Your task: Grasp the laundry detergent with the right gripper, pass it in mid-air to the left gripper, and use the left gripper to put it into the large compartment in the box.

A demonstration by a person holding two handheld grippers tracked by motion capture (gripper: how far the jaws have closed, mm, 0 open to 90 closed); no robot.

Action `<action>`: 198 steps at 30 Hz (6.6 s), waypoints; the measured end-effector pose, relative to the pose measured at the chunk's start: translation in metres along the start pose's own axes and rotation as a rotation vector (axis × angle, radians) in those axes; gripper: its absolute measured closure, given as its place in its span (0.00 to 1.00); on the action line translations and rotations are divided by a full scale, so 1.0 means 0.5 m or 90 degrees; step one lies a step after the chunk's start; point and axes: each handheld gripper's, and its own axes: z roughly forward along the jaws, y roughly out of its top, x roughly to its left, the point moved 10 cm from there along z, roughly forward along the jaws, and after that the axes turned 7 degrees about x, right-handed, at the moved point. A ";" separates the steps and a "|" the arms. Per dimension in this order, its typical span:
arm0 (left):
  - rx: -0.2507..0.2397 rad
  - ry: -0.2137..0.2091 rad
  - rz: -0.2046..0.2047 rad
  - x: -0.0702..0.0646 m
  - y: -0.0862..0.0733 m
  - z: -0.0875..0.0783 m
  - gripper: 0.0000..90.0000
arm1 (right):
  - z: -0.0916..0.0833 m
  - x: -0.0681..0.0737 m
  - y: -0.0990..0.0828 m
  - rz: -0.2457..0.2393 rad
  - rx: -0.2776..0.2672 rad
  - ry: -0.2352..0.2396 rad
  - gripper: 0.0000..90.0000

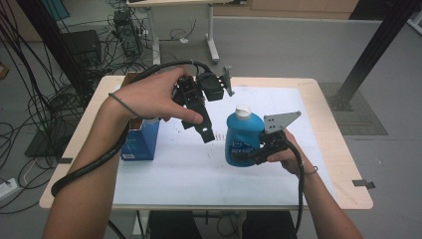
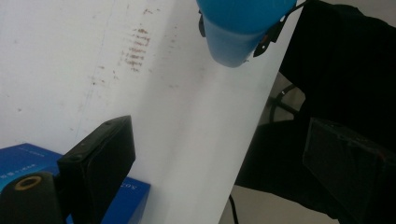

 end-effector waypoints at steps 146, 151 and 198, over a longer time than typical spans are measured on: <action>0.065 0.000 0.050 -0.033 0.042 0.029 0.11 | 0.081 0.050 0.054 -0.057 0.022 0.063 0.46; 0.066 -0.008 0.053 -0.035 0.044 0.031 0.12 | 0.081 0.052 0.056 -0.065 0.022 0.065 0.46; 0.083 -0.027 0.055 -0.048 0.050 0.041 0.41 | 0.077 0.054 0.060 -0.066 0.020 0.065 0.46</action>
